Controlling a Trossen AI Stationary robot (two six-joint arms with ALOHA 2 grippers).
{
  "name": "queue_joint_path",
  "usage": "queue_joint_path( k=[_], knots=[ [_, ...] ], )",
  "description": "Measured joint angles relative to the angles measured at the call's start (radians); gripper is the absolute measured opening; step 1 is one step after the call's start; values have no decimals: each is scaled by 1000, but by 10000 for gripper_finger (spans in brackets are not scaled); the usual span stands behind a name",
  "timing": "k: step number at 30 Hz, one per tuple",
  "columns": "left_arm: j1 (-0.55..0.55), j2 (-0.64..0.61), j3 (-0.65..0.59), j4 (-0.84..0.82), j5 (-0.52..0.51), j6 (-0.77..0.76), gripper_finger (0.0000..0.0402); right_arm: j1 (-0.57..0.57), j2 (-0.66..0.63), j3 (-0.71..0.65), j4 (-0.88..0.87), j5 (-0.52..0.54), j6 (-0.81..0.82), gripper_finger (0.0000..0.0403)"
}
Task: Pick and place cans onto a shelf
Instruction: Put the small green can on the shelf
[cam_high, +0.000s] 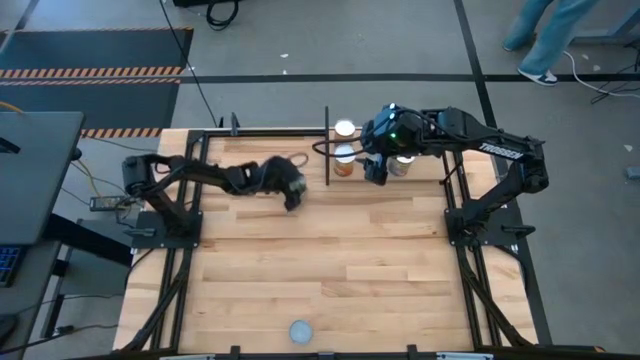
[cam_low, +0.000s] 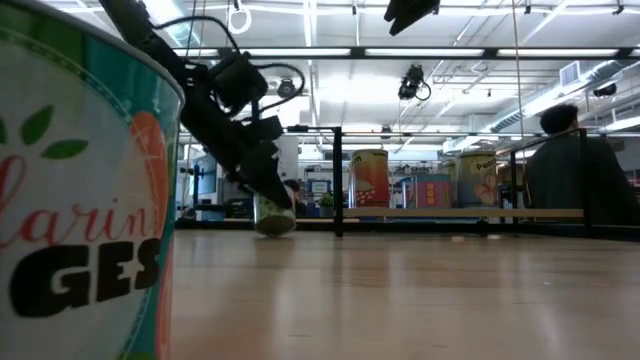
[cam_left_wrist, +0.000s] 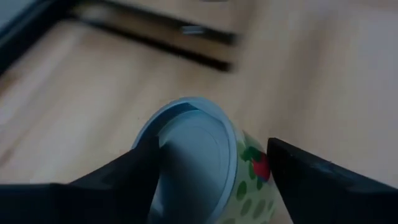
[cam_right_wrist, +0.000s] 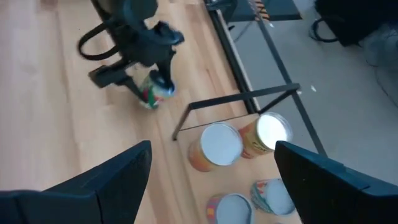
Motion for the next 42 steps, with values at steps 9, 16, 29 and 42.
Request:
queue_joint_path(
  k=[9,16,29,42],
  knots=[
    [-289,2,-2,73,-128,37,286,115,8,-52,63,-80,-56,348],
    [-470,2,-1,78,-284,31,286,261,9,-290,263,-111,-30,348],
    [-573,-167,277,-655,-483,-125,286,261,118,-490,606,-117,2,366],
    [-566,-445,180,-1105,-553,-499,264,108,465,-344,739,-194,-134,399]
  ],
)
